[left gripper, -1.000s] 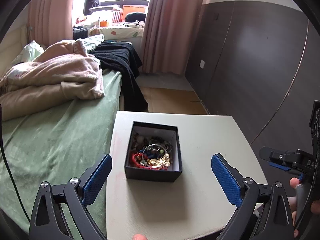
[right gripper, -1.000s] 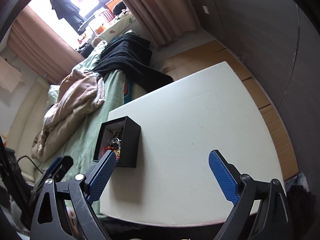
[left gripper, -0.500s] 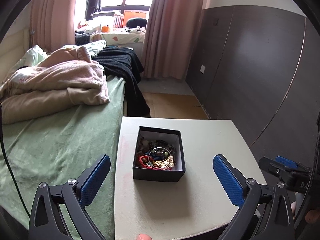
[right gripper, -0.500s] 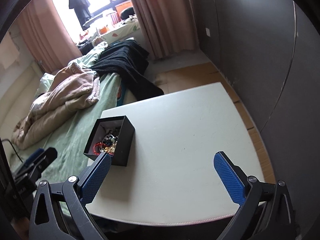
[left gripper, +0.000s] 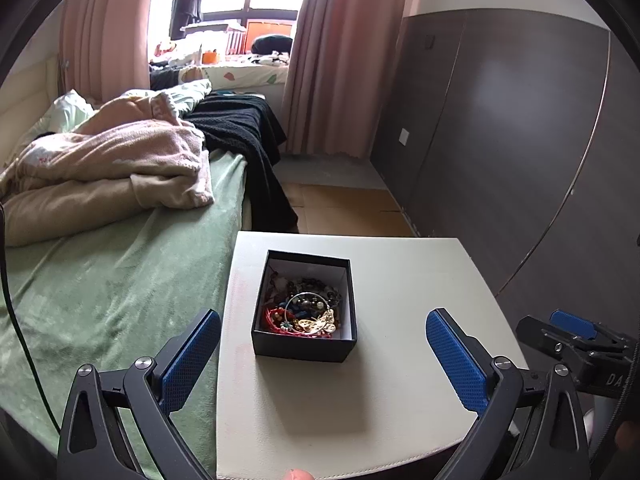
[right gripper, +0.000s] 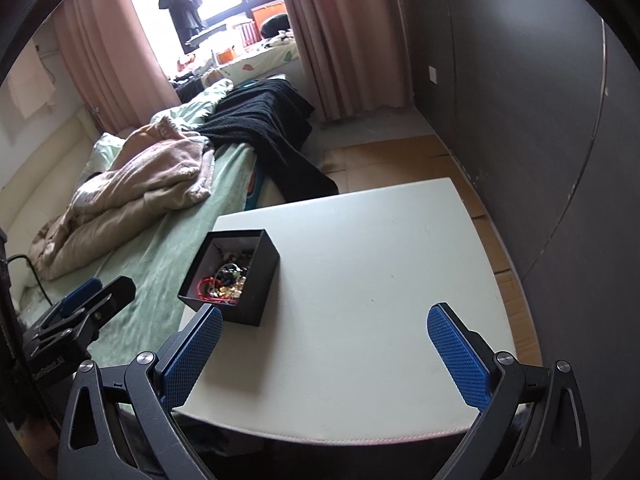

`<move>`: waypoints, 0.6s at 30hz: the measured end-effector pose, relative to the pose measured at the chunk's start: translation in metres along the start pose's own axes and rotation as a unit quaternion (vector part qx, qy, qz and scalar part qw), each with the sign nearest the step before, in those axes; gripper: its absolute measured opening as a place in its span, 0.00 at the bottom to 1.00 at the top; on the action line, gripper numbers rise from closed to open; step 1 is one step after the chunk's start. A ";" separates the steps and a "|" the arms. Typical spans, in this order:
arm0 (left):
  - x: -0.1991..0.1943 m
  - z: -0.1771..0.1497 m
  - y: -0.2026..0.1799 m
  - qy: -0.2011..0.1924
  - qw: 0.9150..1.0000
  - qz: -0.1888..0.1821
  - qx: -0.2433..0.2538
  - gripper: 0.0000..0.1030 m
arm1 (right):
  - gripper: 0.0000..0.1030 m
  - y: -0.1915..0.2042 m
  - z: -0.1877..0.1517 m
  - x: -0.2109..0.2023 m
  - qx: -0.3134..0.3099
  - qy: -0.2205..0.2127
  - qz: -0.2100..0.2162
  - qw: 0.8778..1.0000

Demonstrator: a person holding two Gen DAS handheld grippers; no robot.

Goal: Organize jewelry

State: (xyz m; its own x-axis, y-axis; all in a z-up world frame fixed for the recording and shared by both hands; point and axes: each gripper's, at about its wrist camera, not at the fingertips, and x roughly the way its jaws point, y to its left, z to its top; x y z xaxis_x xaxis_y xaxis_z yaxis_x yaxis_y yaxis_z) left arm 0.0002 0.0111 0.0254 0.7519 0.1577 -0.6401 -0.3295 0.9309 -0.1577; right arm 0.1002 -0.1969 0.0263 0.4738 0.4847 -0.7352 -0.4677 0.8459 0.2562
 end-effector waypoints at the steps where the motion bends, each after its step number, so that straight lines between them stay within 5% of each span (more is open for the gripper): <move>1: 0.000 0.000 -0.001 0.000 1.000 0.002 0.002 0.99 | 1.00 0.000 0.000 0.000 0.000 0.000 0.002 1.000; 18: -0.009 0.001 -0.011 -0.003 1.000 -0.009 -0.001 0.99 | 1.00 -0.003 -0.003 -0.012 0.010 -0.021 -0.004 1.000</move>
State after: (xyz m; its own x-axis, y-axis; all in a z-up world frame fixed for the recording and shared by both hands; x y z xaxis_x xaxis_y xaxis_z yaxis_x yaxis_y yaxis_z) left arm -0.0028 0.0000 0.0334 0.7610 0.1425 -0.6329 -0.3169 0.9329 -0.1711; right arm 0.0937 -0.2060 0.0330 0.5088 0.4859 -0.7107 -0.4485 0.8542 0.2630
